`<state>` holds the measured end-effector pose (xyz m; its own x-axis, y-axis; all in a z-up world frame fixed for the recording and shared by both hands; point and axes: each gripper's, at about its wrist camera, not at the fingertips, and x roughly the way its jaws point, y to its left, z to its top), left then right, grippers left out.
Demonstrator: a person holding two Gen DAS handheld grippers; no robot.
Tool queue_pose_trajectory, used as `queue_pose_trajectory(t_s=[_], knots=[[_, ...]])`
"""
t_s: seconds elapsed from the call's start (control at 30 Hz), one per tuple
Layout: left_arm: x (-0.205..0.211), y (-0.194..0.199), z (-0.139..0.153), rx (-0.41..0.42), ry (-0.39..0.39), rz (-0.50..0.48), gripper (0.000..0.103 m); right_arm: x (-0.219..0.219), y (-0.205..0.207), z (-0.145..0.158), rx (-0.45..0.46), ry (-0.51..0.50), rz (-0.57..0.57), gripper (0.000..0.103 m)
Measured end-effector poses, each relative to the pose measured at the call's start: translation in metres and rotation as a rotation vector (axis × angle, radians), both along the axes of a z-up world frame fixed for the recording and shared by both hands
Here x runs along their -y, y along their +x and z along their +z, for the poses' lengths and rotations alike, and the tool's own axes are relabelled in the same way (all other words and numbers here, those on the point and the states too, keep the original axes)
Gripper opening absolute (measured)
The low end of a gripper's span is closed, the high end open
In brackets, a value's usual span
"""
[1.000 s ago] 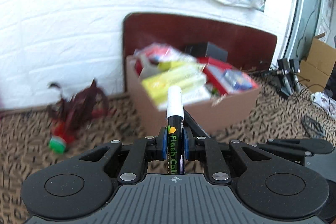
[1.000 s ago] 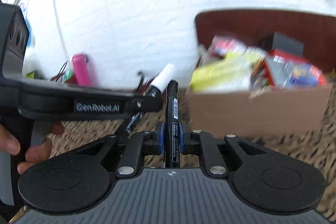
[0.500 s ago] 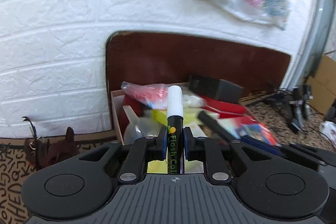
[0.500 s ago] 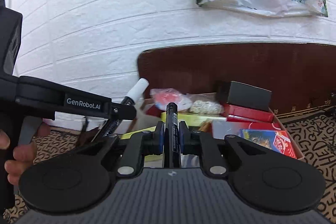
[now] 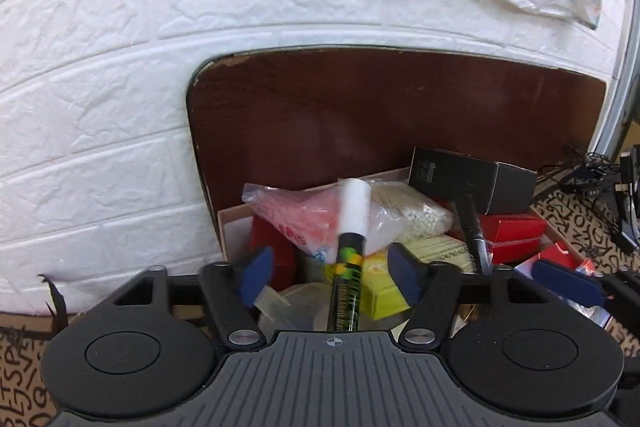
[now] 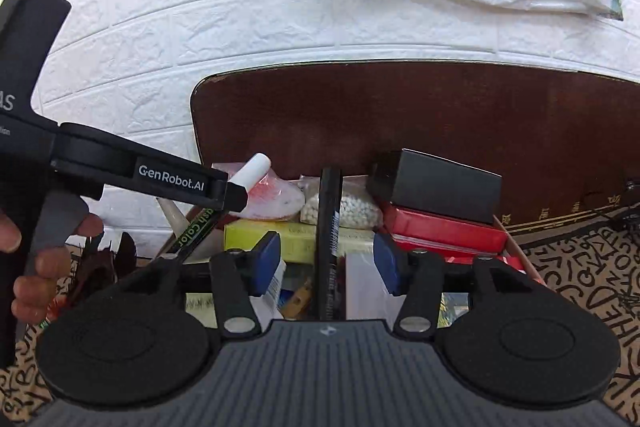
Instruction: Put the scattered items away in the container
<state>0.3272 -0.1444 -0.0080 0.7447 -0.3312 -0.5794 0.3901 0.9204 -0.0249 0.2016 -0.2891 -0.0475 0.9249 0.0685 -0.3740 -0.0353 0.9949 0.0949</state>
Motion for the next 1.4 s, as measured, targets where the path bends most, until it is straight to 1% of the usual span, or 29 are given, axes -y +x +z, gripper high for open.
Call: queue_pose_trajectory(t_s=[0.07,0.13,0.2,0.23,0.3,0.33,0.37,0.43,0.47,0.5,0.53,0.57,0.63,0.7,0.77,0.83,0.93,1.0,1.07,1.1,1.17,1.2,1.27,1.3,1.33,1.4], knots=[[-0.005,-0.002,-0.003,-0.017,-0.027,0.003,0.071,0.002,-0.010,-0.004,0.007,0.016,-0.002,0.054],[-0.009,-0.003,-0.004,-0.034,-0.058,0.011,0.069,0.003,-0.017,-0.007,0.005,0.027,-0.001,0.047],[-0.010,-0.006,-0.004,-0.039,-0.056,0.008,0.069,0.001,-0.021,-0.008,0.001,0.017,0.003,0.044],[-0.010,-0.009,-0.004,-0.034,-0.043,0.001,0.069,0.000,-0.021,-0.007,-0.001,0.009,0.006,0.039],[-0.011,-0.013,-0.005,-0.026,-0.012,-0.007,0.059,-0.003,-0.022,-0.008,-0.006,-0.001,0.016,0.039],[-0.012,-0.013,-0.007,-0.034,-0.005,-0.015,0.049,-0.004,-0.022,-0.008,-0.008,0.001,0.021,0.038],[-0.012,-0.011,-0.010,-0.055,-0.006,-0.022,0.044,-0.005,-0.022,-0.009,-0.011,0.004,0.023,0.038],[-0.017,-0.008,-0.014,-0.082,-0.030,-0.025,0.040,-0.006,-0.023,-0.011,-0.017,0.009,0.023,0.039],[-0.020,-0.009,-0.013,-0.083,-0.037,-0.024,0.044,-0.006,-0.025,-0.012,-0.017,0.009,0.023,0.039],[-0.024,-0.010,-0.010,-0.077,-0.048,-0.024,0.045,-0.006,-0.027,-0.012,-0.017,0.005,0.023,0.039],[-0.029,-0.014,-0.005,-0.061,-0.060,-0.028,0.049,-0.006,-0.028,-0.012,-0.017,0.001,0.024,0.039],[-0.034,-0.018,0.001,-0.043,-0.064,-0.033,0.062,-0.005,-0.030,-0.012,-0.019,-0.001,0.024,0.039],[-0.046,-0.027,0.009,0.002,-0.053,-0.026,0.074,-0.004,-0.031,-0.012,-0.020,0.000,0.023,0.039],[-0.058,-0.035,0.011,0.030,-0.025,-0.017,0.075,-0.005,-0.032,-0.012,-0.019,0.005,0.025,0.039],[-0.074,-0.038,0.006,0.020,-0.010,0.007,0.078,-0.008,-0.035,-0.012,-0.017,0.007,0.025,0.039],[-0.091,-0.041,-0.006,-0.008,-0.019,0.034,0.080,-0.012,-0.038,-0.012,-0.012,-0.003,0.017,0.039],[-0.111,-0.046,-0.034,-0.069,-0.043,0.057,0.081,-0.014,-0.045,-0.012,-0.006,-0.003,0.020,0.040],[-0.116,-0.052,-0.055,-0.101,-0.032,0.042,0.080,-0.016,-0.050,-0.013,-0.013,0.016,0.028,0.040],[-0.119,-0.059,-0.074,-0.156,-0.016,0.045,0.079,-0.020,-0.057,-0.015,-0.014,0.011,0.025,0.040],[-0.121,-0.063,-0.082,-0.186,-0.034,0.053,0.079,-0.022,-0.060,-0.015,-0.012,0.007,0.025,0.040],[-0.126,-0.072,-0.096,-0.242,-0.080,0.099,0.079,-0.025,-0.067,-0.017,-0.011,0.012,0.020,0.042],[-0.125,-0.075,-0.102,-0.260,-0.083,0.128,0.079,-0.027,-0.070,-0.019,-0.011,0.019,0.017,0.044],[-0.120,-0.080,-0.112,-0.269,-0.068,0.184,0.076,-0.031,-0.073,-0.021,-0.016,0.028,0.014,0.047],[-0.117,-0.081,-0.117,-0.269,-0.076,0.198,0.076,-0.033,-0.074,-0.023,-0.019,0.025,0.014,0.049],[-0.115,-0.081,-0.121,-0.276,-0.097,0.207,0.076,-0.036,-0.075,-0.024,-0.018,0.017,0.012,0.051],[-0.113,-0.078,-0.126,-0.289,-0.148,0.226,0.076,-0.040,-0.077,-0.025,-0.025,-0.009,0.006,0.052]])
